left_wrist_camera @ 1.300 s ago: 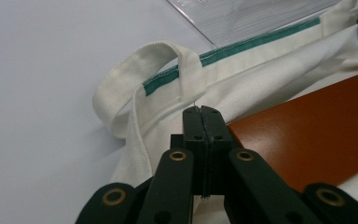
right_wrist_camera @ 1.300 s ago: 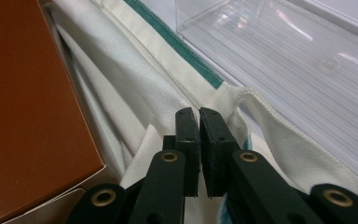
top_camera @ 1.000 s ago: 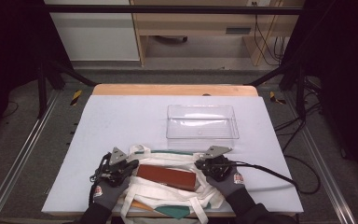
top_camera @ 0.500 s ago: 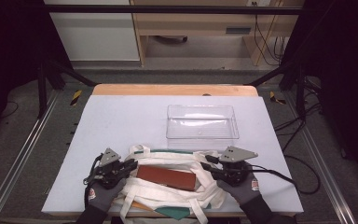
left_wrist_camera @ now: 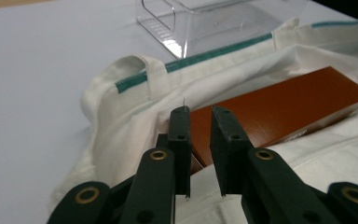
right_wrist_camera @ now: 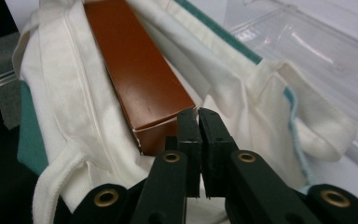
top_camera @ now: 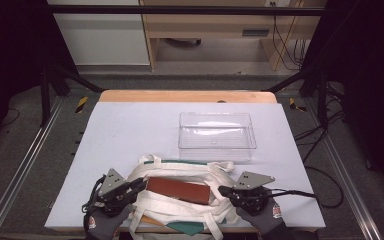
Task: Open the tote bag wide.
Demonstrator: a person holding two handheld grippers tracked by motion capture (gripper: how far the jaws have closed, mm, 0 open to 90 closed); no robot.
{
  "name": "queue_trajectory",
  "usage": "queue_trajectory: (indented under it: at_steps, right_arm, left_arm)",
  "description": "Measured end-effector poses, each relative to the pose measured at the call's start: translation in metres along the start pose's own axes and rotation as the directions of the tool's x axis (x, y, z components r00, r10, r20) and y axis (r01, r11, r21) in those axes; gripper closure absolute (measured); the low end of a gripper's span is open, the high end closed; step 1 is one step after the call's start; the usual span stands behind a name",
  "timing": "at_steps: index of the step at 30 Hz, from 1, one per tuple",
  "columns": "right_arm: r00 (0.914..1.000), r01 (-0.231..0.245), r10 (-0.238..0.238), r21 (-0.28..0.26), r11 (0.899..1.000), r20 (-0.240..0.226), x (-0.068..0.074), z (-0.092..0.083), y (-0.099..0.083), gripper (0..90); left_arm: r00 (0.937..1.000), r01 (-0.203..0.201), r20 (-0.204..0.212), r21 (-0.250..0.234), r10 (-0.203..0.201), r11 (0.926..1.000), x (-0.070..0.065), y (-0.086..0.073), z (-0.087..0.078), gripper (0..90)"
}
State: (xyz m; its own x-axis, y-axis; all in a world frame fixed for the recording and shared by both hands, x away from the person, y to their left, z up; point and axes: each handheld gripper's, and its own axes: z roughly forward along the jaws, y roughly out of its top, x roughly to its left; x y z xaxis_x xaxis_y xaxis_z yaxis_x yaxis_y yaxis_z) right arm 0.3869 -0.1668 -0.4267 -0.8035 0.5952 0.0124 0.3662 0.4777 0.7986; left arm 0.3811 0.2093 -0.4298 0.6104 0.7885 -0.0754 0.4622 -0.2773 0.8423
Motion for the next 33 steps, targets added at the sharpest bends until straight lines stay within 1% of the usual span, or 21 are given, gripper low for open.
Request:
queue_trajectory:
  at_steps: [1, 4, 8, 9, 11, 12, 16, 18, 19, 20, 21, 22, 23, 24, 25, 27, 28, 29, 30, 31, 33]
  right_arm:
    - [1.0000, 0.002, -0.002, 0.020, 1.000, -0.006, 0.001, 0.003, -0.002, 90.0]
    - [1.0000, 0.001, -0.001, 0.044, 0.999, -0.001, 0.002, 0.007, -0.003, 90.0]
    - [1.0000, -0.002, 0.002, 0.047, 0.999, 0.004, 0.001, 0.007, -0.004, 90.0]
    - [0.9998, -0.021, 0.021, 0.042, 0.999, -0.005, -0.001, 0.006, -0.005, 90.0]
    - [0.9994, -0.033, 0.033, 0.042, 0.999, -0.005, -0.002, 0.006, -0.006, 90.0]
    - [0.9991, -0.043, 0.042, 0.043, 0.998, 0.002, -0.004, 0.005, -0.007, 90.0]
    - [0.9990, -0.044, 0.044, 0.040, 0.998, 0.001, -0.004, 0.004, -0.008, 90.0]
    - [0.9992, -0.039, 0.039, 0.051, 0.998, 0.007, -0.004, 0.004, -0.009, 90.0]
    - [0.9992, -0.039, 0.039, 0.051, 0.998, 0.007, -0.004, 0.004, -0.009, 90.0]
    - [0.9992, -0.039, 0.039, 0.053, 0.998, 0.010, -0.004, 0.004, -0.009, 90.0]
    - [0.9992, -0.039, 0.038, 0.061, 0.997, 0.014, -0.004, 0.006, -0.010, 90.0]
    - [0.9993, -0.034, 0.033, 0.067, 0.997, 0.017, -0.004, 0.006, -0.011, 90.0]
    - [0.9992, -0.035, 0.034, 0.074, 0.997, 0.020, -0.004, 0.008, -0.011, 90.0]
    - [0.9991, -0.035, 0.033, 0.085, 0.996, 0.026, -0.003, 0.009, -0.012, 90.0]
    - [0.9991, -0.035, 0.033, 0.085, 0.996, 0.026, -0.003, 0.009, -0.012, 90.0]
    - [0.9985, -0.039, 0.034, 0.114, 0.993, 0.043, -0.003, 0.012, -0.015, 90.0]
    - [0.9982, -0.038, 0.032, 0.122, 0.992, 0.052, -0.003, 0.014, -0.017, 90.0]
    - [0.9980, -0.044, 0.038, 0.123, 0.991, 0.051, -0.003, 0.015, -0.018, 90.0]
    - [0.9980, -0.044, 0.038, 0.123, 0.991, 0.051, -0.003, 0.015, -0.018, 90.0]
    - [0.9958, -0.089, 0.086, 0.105, 0.990, 0.033, -0.009, 0.017, -0.024, 90.0]
    - [0.9957, -0.088, 0.085, 0.108, 0.990, 0.037, -0.010, 0.017, -0.025, 90.0]
  left_arm:
    - [0.9999, -0.015, 0.005, 0.024, 0.015, 0.9996, -0.003, -0.002, 0.003, 79.7]
    - [0.9997, -0.020, 0.013, 0.031, 0.020, 0.9993, -0.007, -0.003, 0.004, 80.7]
    - [0.9991, -0.039, 0.021, 0.039, 0.038, 0.9985, -0.012, -0.004, 0.005, 81.4]
    - [0.9989, -0.043, 0.020, 0.052, 0.042, 0.9977, -0.014, -0.005, 0.005, 81.8]
    - [0.9991, -0.038, 0.021, 0.057, 0.037, 0.9976, -0.014, -0.006, 0.005, 82.6]
    - [0.9993, -0.031, 0.025, 0.074, 0.029, 0.9968, -0.013, -0.009, 0.003, 84.2]
    - [0.9996, -0.025, 0.018, 0.101, 0.024, 0.9945, -0.016, -0.014, 0.002, 85.6]
    - [0.9990, -0.044, 0.006, 0.135, 0.044, 0.9898, -0.022, -0.019, 0.000, 86.4]
    - [0.9990, -0.044, 0.006, 0.135, 0.044, 0.9898, -0.022, -0.019, 0.000, 86.5]
    - [0.9984, -0.057, -0.001, 0.152, 0.057, 0.9867, -0.025, -0.021, 0.000, 86.5]
    - [0.9982, -0.058, -0.004, 0.165, 0.059, 0.9845, -0.027, -0.023, 0.001, 87.0]
    - [0.9980, -0.060, -0.007, 0.195, 0.062, 0.9790, -0.029, -0.027, 0.003, 87.2]
    - [0.9980, -0.060, -0.007, 0.195, 0.062, 0.9790, -0.029, -0.027, 0.003, 87.4]
    - [0.9984, -0.054, -0.008, 0.219, 0.057, 0.9741, -0.028, -0.030, 0.007, 87.4]
    - [0.9984, -0.054, -0.008, 0.219, 0.057, 0.9741, -0.028, -0.030, 0.007, 87.6]
    - [0.9992, -0.038, 0.000, 0.231, 0.040, 0.9721, -0.026, -0.031, 0.009, 87.6]
    - [0.9992, -0.039, -0.001, 0.233, 0.040, 0.9717, -0.025, -0.031, 0.009, 87.7]
    - [0.9988, -0.046, -0.005, 0.249, 0.049, 0.9673, -0.026, -0.033, 0.011, 87.8]
    - [0.9988, -0.046, -0.005, 0.249, 0.049, 0.9673, -0.026, -0.033, 0.011, 87.8]
    - [0.9987, -0.047, -0.004, 0.256, 0.050, 0.9654, -0.026, -0.033, 0.013, 87.8]
    - [0.9988, -0.045, -0.004, 0.255, 0.048, 0.9660, -0.025, -0.033, 0.013, 87.8]
